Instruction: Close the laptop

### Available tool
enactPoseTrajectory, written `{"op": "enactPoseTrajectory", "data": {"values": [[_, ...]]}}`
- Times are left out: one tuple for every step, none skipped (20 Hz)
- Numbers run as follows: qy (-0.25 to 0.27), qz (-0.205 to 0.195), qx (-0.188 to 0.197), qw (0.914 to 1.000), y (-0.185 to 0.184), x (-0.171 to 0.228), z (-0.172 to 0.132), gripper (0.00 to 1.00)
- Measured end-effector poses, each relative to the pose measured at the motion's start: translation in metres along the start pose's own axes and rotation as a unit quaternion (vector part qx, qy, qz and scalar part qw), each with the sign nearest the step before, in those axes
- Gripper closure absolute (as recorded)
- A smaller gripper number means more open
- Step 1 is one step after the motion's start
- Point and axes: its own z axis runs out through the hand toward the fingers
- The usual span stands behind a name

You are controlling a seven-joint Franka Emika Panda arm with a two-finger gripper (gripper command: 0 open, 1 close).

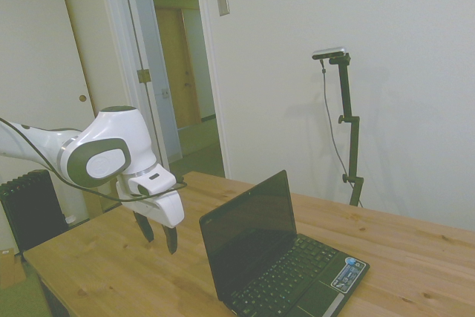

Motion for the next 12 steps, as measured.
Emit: {"op": "enactPoseTrajectory", "data": {"values": [[0.000, 0.001, -0.001, 1.0000, 0.000, 0.000, 0.000, 0.00], [0.005, 0.004, -0.005, 1.0000, -0.001, 0.000, 0.000, 0.00], [0.009, 0.005, -0.005, 0.9999, -0.005, 0.000, -0.003, 0.00], [0.016, 0.006, -0.003, 0.9998, -0.013, -0.001, -0.008, 0.00], [0.024, 0.007, -0.001, 0.9997, -0.024, -0.002, -0.015, 0.00], [0.031, 0.008, 0.001, 0.9995, -0.035, -0.002, -0.022, 0.00], [0.037, 0.011, 0.004, 0.9992, -0.044, 0.000, -0.028, 0.00], [0.042, 0.016, 0.007, 0.9990, -0.052, 0.005, -0.034, 0.00], [0.044, 0.023, 0.010, 0.9987, -0.059, 0.011, -0.039, 0.00], [0.047, 0.030, 0.011, 0.9984, -0.064, 0.020, -0.043, 0.00], [0.049, 0.037, 0.012, 0.9980, -0.067, 0.030, -0.047, 0.00], [0.049, 0.046, 0.014, 0.9976, -0.070, 0.041, -0.049, 0.00]]}}
